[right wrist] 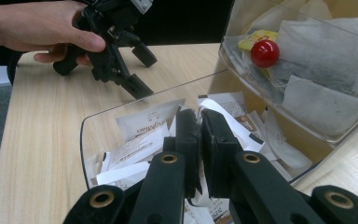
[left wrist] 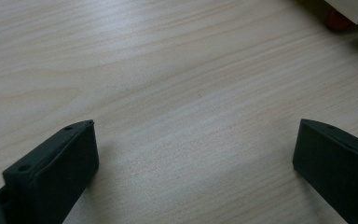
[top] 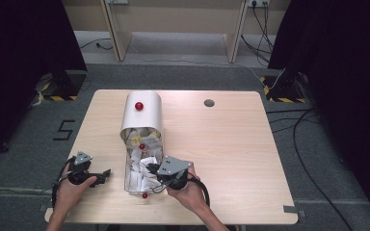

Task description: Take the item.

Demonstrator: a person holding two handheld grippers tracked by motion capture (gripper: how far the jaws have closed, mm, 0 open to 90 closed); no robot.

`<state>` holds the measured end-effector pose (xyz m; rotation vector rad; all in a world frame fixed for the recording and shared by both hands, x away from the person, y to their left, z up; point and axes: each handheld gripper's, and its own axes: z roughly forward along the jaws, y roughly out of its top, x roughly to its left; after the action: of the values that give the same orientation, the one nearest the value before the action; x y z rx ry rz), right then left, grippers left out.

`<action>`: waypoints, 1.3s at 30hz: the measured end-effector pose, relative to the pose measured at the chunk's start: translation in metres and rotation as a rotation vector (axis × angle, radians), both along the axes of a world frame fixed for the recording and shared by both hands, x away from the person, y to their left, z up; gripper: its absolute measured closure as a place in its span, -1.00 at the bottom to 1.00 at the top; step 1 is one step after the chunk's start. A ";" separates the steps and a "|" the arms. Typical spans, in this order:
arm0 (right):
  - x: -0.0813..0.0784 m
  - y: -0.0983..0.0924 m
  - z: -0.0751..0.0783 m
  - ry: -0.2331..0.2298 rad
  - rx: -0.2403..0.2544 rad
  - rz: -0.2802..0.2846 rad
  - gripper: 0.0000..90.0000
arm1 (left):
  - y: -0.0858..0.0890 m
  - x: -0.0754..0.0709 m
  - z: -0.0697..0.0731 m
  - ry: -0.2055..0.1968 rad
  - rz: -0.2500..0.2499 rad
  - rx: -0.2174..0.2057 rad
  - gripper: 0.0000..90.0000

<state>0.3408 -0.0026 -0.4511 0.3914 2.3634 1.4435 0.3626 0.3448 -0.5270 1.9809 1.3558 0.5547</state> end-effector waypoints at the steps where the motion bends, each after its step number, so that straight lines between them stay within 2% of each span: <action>1: 0.000 -0.001 0.000 -0.003 0.001 0.000 0.91 | 0.000 0.000 0.000 0.000 -0.001 0.001 -1.00; 11: 0.001 -0.011 0.007 0.003 0.034 -0.015 0.91 | 0.000 0.000 0.000 -0.001 0.000 0.000 -1.00; 21: 0.003 -0.033 0.018 -0.015 0.071 -0.055 0.91 | 0.000 0.000 0.000 0.000 0.000 -0.001 -1.00; 27: 0.009 -0.057 0.020 -0.022 0.075 -0.115 0.91 | 0.000 0.000 0.000 0.000 0.000 0.000 -1.00; 32: 0.018 -0.084 0.014 -0.006 0.075 -0.181 0.91 | 0.000 0.000 0.000 0.000 -0.001 0.001 -1.00; 39: 0.025 -0.107 0.009 0.015 0.085 -0.246 0.91 | 0.000 0.000 0.000 0.000 -0.001 0.001 -1.00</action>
<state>0.3658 -0.1092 -0.4424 0.6912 2.1801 1.4306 0.3625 0.3449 -0.5270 1.9819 1.3547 0.5551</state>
